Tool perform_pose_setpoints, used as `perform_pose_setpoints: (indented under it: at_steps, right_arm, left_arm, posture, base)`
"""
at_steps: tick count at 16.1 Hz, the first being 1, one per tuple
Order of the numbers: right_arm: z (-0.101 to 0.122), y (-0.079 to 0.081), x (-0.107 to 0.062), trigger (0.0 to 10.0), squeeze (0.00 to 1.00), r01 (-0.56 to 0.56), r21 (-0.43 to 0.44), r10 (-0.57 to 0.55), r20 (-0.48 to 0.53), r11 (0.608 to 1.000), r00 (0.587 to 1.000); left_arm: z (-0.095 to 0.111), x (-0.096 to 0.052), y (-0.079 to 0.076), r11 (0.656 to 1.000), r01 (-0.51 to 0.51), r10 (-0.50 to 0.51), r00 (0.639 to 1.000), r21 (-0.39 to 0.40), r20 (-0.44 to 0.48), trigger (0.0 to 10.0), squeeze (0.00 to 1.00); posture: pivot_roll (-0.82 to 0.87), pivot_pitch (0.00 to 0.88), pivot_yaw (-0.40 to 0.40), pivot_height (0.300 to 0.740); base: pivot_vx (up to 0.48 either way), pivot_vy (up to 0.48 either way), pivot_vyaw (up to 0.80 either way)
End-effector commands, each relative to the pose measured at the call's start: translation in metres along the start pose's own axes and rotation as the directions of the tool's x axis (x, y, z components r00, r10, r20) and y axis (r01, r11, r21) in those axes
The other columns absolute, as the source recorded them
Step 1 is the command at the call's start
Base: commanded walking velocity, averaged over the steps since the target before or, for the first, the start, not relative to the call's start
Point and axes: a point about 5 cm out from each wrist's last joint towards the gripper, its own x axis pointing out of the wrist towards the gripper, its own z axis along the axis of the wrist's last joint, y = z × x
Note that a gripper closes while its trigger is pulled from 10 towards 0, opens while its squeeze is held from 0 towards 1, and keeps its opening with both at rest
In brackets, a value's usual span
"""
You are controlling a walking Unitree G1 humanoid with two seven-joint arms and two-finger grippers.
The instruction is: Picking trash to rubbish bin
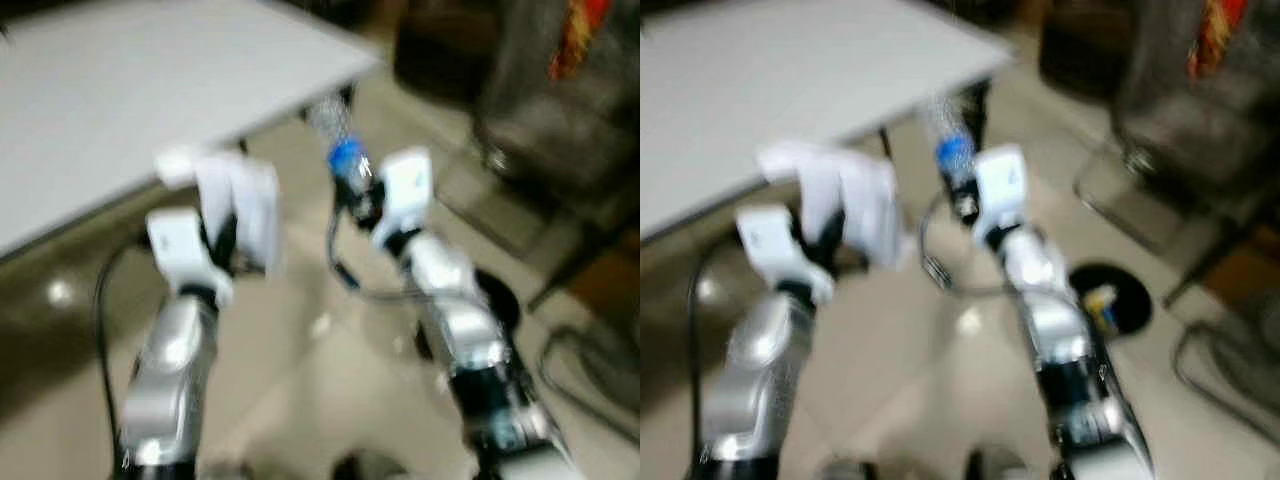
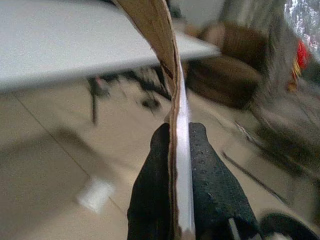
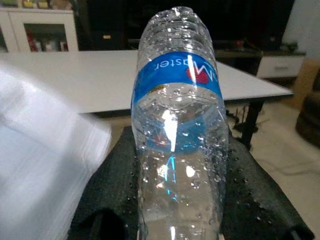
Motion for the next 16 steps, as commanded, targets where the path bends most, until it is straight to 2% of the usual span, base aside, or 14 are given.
perform_pose_setpoints:
  at_steps: [1,16]
  right_arm:
    - [0.0043,-0.0011,0.0003,10.0,0.00,-0.002,-0.007,0.002,0.008,1.000,1.000]
    - [0.0027,-0.0007,-0.0006,10.0,0.00,-0.003,-0.008,0.003,-0.003,1.000,1.000]
  left_arm:
    - [0.0036,0.0000,-0.0012,1.000,0.014,-0.014,1.000,0.012,0.007,10.0,0.00]
    - [-0.0033,0.0002,-0.0007,1.000,0.023,-0.023,0.999,-0.011,-0.027,10.0,0.00]
  posture:
    - [-0.11,0.157,-0.014,0.740]
    - [-0.11,0.160,-0.016,0.740]
  base:
    - [0.000,0.000,-0.80]
    - [0.000,0.000,-0.80]
